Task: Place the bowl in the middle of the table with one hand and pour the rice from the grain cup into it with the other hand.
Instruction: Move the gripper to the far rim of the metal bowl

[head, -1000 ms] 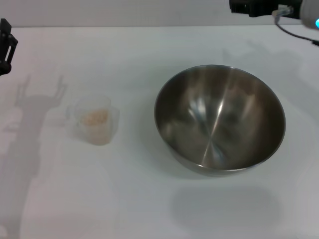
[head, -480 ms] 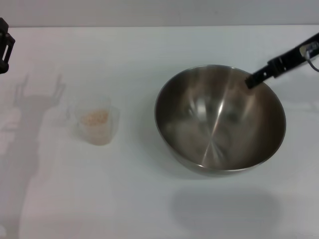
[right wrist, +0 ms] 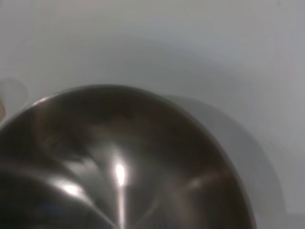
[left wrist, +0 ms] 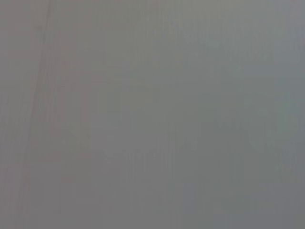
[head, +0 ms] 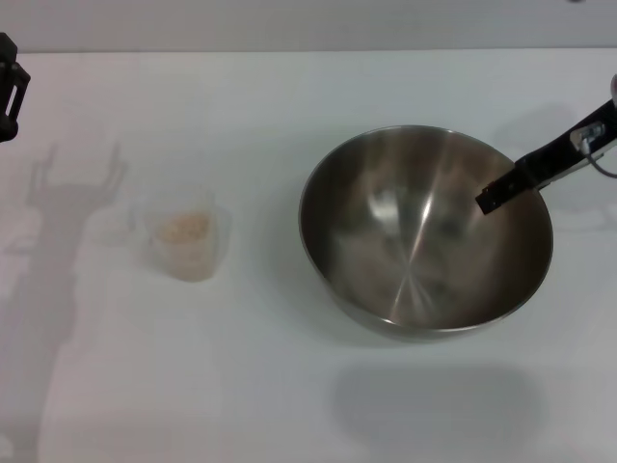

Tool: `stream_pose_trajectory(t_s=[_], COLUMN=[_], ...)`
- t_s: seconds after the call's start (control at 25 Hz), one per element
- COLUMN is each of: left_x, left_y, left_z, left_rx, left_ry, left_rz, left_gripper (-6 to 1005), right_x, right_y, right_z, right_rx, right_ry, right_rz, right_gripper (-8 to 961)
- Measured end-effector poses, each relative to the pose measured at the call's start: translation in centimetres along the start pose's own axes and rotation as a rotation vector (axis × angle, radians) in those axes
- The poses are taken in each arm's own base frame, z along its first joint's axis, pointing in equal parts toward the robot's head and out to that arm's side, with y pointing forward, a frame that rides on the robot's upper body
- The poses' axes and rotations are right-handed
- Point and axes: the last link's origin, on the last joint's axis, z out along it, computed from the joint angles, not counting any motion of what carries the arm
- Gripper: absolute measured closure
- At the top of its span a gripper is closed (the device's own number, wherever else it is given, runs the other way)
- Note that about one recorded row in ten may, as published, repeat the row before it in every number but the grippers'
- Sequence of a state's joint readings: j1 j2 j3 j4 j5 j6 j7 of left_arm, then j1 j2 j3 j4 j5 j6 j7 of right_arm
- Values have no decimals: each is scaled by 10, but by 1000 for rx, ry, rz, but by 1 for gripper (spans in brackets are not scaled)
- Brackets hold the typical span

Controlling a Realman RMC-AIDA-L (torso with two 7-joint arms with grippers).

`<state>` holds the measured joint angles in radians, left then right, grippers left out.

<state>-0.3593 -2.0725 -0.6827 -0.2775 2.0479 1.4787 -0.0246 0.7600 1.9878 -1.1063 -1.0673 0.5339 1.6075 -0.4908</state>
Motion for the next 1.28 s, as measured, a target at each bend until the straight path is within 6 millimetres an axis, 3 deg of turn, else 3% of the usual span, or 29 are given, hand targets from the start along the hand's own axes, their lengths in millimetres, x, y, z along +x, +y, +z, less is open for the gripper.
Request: stream_pose_trajectory(t_s=[0.2,0.4,0.8,0.92,1.28], left_x=[0,1,2,2,4], left_y=[0,-1,-3,-3,-2], left_z=[-1,-2,-5,-5,-6], left_rx=[1,4,8,8,10], left_ry=[-1,7,17,16,25], left_rz=[0,1,3,0,-5], left_gripper=[190,192,195,196,199], right_x=[2,5,7,7,-4], right_y=[-1,-3,0,1,2], right_z=[4,7,13,13,-2], right_rx=[0,6,-1,-2,4], right_ry=[-6,7,18,18,-112], right_rz=[10,18,7,6,-13], right_gripper=[163,324,556,799,910])
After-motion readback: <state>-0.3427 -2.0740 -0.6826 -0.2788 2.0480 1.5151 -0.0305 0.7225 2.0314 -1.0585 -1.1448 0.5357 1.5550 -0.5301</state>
